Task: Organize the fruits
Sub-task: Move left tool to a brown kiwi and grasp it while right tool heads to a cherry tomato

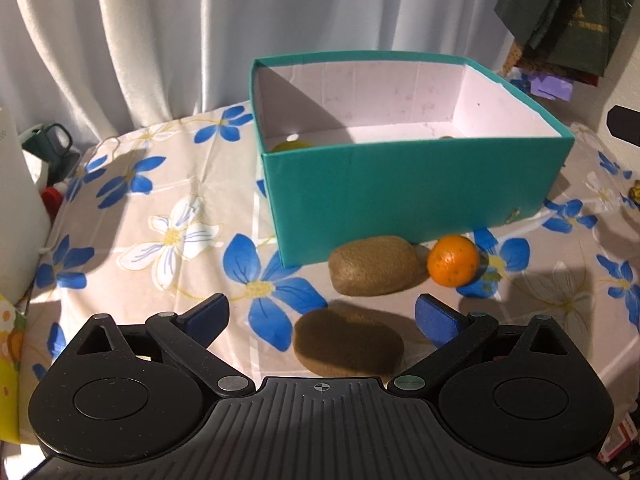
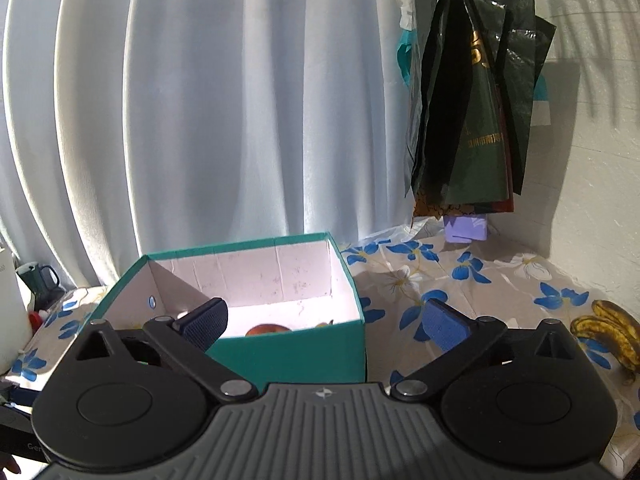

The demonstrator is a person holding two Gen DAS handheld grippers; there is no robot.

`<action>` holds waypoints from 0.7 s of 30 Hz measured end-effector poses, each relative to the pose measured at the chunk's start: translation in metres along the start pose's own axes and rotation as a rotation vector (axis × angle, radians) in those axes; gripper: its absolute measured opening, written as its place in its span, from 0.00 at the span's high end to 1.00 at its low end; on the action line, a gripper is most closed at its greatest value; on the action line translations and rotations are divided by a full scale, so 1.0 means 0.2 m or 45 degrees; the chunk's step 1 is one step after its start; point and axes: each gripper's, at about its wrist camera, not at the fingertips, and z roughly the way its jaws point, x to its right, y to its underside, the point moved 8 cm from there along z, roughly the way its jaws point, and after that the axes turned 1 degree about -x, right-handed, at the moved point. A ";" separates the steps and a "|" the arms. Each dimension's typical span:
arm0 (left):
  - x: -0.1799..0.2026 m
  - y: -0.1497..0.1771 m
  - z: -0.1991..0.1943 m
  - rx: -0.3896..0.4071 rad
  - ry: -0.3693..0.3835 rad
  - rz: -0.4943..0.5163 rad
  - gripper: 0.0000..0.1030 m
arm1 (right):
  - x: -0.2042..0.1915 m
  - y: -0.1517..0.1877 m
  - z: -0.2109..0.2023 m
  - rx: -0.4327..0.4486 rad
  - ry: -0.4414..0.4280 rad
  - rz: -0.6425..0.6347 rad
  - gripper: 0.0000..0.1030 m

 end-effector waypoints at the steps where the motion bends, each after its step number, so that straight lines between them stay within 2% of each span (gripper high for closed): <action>1: 0.02 0.02 0.01 0.005 0.006 0.023 0.01 | 0.00 0.02 -0.01 -0.013 0.012 -0.010 0.00; 5: 0.07 0.07 0.04 0.005 0.015 0.081 0.01 | 0.02 0.09 -0.01 -0.067 0.031 0.013 0.00; 18: 0.07 0.11 0.14 -0.030 0.045 0.094 0.02 | 0.00 0.16 -0.02 -0.128 0.028 0.024 0.00; 20: 0.07 0.11 0.16 -0.040 0.051 0.093 0.06 | -0.01 0.17 -0.02 -0.131 0.031 0.019 0.00; 21: 0.07 0.11 0.17 -0.051 0.056 0.092 0.12 | -0.01 0.17 -0.02 -0.135 0.032 0.017 0.00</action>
